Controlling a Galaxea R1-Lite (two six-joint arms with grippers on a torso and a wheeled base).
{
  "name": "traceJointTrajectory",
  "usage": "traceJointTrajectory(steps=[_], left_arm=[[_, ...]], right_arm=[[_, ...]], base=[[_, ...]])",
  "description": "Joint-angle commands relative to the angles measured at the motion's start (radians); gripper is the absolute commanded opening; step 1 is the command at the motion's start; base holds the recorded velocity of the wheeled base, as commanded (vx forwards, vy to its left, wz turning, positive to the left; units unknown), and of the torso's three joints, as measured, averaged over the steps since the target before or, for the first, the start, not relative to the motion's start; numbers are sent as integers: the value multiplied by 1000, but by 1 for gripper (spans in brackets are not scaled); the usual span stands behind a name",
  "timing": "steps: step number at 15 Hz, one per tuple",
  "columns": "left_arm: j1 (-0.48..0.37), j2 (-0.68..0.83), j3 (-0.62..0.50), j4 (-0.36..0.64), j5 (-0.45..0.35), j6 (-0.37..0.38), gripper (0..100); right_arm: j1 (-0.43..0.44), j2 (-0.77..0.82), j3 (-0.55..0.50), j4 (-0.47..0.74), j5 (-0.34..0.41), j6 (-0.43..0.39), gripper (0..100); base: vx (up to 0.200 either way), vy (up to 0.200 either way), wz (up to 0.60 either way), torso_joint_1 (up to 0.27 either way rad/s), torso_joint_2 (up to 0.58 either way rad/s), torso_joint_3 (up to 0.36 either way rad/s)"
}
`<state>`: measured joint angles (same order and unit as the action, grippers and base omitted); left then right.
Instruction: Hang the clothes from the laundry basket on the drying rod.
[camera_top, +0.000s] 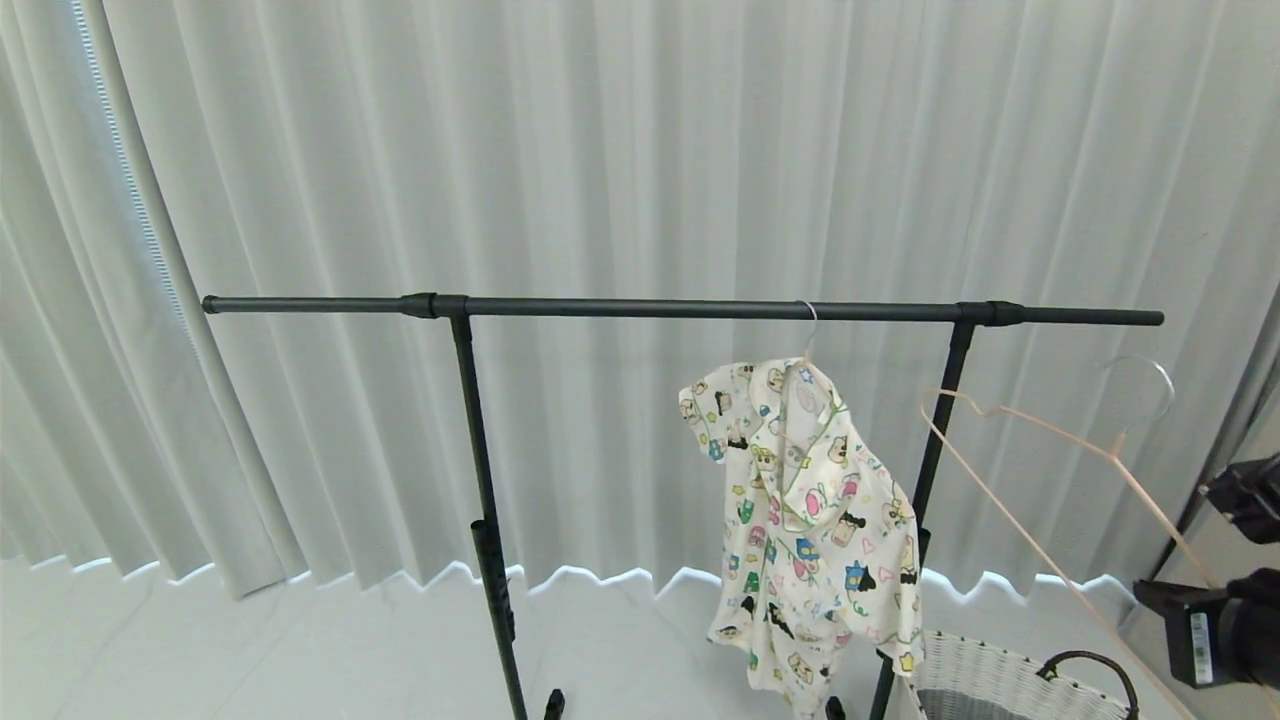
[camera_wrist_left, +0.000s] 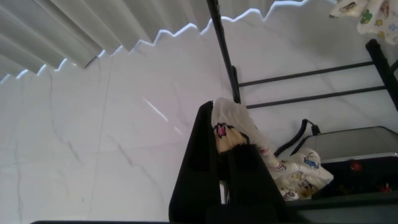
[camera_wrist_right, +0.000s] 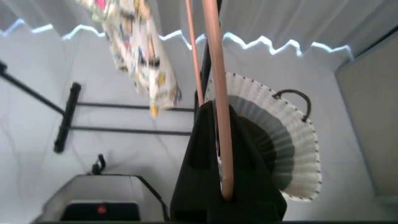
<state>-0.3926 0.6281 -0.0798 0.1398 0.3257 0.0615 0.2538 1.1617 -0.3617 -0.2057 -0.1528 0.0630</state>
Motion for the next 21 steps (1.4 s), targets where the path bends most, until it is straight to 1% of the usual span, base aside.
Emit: traceJointTrajectory(steps=[1,2,5,6,7,8,9,10,11,12,13,14,15,17,18,19,20,21], left_arm=[[0,1,0,0,1,0,0],[0,-1,0,0,-1,0,0],[-2,-19,0,0,-1,1,0],[-3,-36,0,0,-1,1,0],[-3,-42,0,0,-1,1,0],[-3,-41,0,0,-1,1,0],[-9,-53,0,0,-14,17,0],[-22,-73,0,0,-19,61,0],[-22,-110,-11,1,-17,152,0],[-20,-110,-35,0,-19,230,0],[-20,-76,-77,0,-20,235,0],[-19,-16,-147,0,-20,230,0],[-19,73,-248,-2,-22,205,0],[-23,288,-472,-2,-20,89,0],[-28,340,-523,-2,-20,64,0],[-52,456,-644,-2,-17,21,0],[-88,516,-704,-2,-16,-12,0],[-137,576,-750,-2,-8,-65,0]], right_arm=[[4,-91,49,0,1,-18,0],[4,-148,106,5,1,-78,0],[10,-197,110,28,9,-153,0],[44,-218,102,28,21,-180,0],[104,-237,84,29,47,-189,0],[182,-246,76,29,56,-189,0],[283,-246,73,29,56,-189,0],[363,-246,75,31,56,-189,0],[449,-243,76,31,56,-189,0],[530,-229,72,37,56,-186,0],[584,-209,70,37,56,-186,0],[640,-198,69,37,56,-184,0],[697,-178,64,37,58,-181,0],[771,-140,47,37,58,-180,0],[785,-128,38,37,58,-180,0],[811,-100,13,37,58,-178,0],[829,-82,-5,37,58,-164,0],[863,-59,-29,37,58,-126,0]], base=[[-200,0,0,-2,-7,2],[-200,0,0,2,2,2],[-200,0,0,1,2,2],[0,0,0,0,0,0],[0,0,0,0,0,0],[0,0,0,0,0,0],[0,0,0,0,0,0],[0,0,0,0,0,0],[0,0,0,0,0,0],[0,0,0,0,0,0],[0,0,0,0,0,0],[0,0,0,0,0,0],[0,0,0,0,0,0],[0,0,0,0,0,0],[0,0,0,0,0,0],[0,0,0,0,0,0],[0,0,0,0,0,0],[0,0,0,0,0,0]])
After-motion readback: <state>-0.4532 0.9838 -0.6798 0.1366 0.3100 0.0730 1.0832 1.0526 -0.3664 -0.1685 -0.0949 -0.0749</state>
